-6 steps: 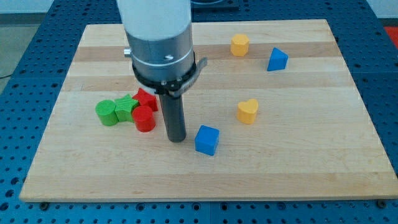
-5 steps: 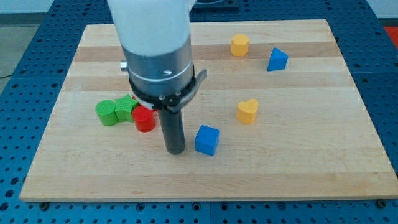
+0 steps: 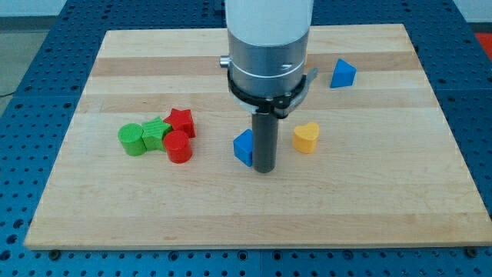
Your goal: Move the blue cube below the yellow hexagon
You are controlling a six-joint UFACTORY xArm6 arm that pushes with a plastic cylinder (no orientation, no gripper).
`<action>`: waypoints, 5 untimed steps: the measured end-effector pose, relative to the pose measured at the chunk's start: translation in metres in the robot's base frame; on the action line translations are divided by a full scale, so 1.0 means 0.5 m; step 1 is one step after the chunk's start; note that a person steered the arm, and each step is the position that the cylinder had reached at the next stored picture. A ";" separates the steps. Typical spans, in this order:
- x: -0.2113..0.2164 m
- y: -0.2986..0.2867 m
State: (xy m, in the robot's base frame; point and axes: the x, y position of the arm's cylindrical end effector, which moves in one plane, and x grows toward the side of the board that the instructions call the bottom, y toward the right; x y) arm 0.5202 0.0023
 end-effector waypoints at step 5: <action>-0.205 0.104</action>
